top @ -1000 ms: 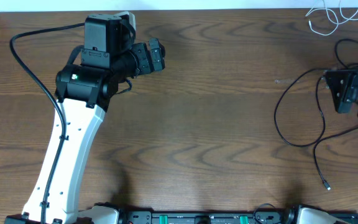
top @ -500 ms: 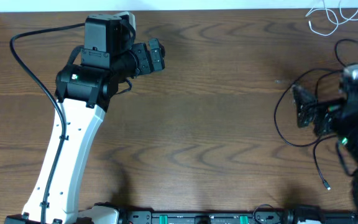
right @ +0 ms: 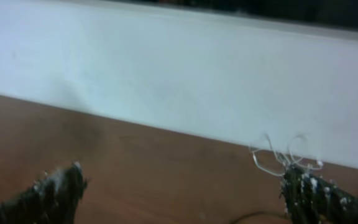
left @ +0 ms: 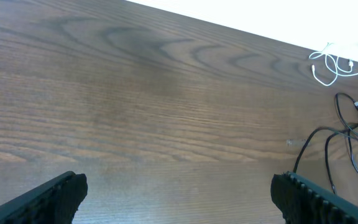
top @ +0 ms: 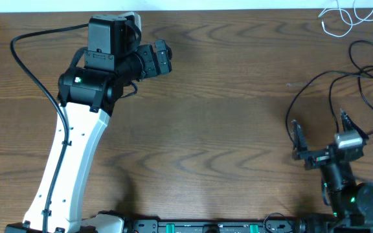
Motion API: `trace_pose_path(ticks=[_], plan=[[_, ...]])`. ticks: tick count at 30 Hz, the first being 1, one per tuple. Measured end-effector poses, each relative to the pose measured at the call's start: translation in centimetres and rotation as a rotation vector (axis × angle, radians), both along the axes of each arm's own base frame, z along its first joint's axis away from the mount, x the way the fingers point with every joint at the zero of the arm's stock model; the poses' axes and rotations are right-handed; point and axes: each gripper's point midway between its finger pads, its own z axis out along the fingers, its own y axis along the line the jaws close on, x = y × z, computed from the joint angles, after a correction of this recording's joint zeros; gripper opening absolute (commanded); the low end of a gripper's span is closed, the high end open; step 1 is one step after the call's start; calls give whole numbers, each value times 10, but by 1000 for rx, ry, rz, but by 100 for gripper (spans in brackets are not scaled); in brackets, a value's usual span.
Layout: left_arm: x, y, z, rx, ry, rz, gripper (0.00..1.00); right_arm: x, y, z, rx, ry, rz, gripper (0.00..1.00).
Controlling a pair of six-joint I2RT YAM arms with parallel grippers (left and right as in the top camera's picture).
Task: Untangle cables
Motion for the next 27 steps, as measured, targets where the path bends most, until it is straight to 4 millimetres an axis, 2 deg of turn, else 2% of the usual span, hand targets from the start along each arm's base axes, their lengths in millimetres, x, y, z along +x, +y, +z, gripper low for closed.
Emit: trace_pose_path(ticks=[5,7,12,22,23,25,27], plan=[[0,0,0,0,0,0,99,0,9,-12,11,-134,32,99],[0,0,0,0,0,0,99,1,4,-19,58,-143,6,99],[0,0,0,0,0,0,99,7,-9,-47,172,-101,-69,99],[0,0,0,0,0,0,99,14,-13,-95,195,49,-106,99],[0,0,0,0,1,0,99,13,-12,-109,191,104,-109,99],[0,0,0,0,0,0,99,13,-12,-117,188,137,-110,99],[0,0,0,0,0,0,99,13,-12,-117,189,135,-107,99]])
